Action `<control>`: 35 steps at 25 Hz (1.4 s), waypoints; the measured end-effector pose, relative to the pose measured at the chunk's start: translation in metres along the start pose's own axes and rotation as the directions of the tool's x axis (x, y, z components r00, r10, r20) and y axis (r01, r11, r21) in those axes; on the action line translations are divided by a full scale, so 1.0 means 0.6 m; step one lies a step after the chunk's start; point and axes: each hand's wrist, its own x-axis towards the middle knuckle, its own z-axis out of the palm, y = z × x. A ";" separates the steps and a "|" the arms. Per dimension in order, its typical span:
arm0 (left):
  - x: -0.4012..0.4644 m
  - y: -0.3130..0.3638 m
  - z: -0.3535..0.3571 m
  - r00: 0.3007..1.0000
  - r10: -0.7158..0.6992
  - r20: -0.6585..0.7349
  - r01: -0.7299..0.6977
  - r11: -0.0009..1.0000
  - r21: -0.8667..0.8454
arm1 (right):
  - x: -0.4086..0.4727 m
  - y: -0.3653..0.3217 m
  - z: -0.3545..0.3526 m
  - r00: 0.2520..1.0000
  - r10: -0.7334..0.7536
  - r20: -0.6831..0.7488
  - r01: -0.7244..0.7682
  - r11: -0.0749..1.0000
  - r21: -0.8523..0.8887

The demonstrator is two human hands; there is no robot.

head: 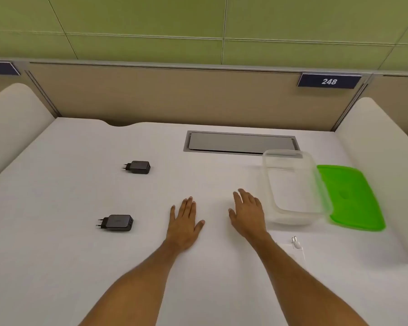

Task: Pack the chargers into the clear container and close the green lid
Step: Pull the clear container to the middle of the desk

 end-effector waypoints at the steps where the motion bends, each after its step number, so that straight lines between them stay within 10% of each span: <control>1: 0.001 -0.002 0.004 1.000 -0.004 -0.003 0.004 1.000 0.004 | 0.015 0.005 -0.005 0.998 0.007 -0.064 -0.008 1.000 -0.012; 10: 0.000 -0.007 0.009 0.999 -0.021 -0.049 0.020 1.000 -0.012 | 0.085 0.038 -0.061 0.937 0.250 -0.244 -0.271 0.961 -0.056; 23: 0.001 -0.006 0.005 0.999 -0.028 -0.044 0.028 1.000 -0.007 | 0.141 0.067 -0.097 0.786 0.618 -0.007 -0.606 0.773 0.190; 35: -0.001 -0.007 0.000 0.999 -0.036 -0.019 0.036 0.999 -0.021 | 0.164 -0.006 -0.113 0.969 0.223 -0.108 -0.213 0.972 0.095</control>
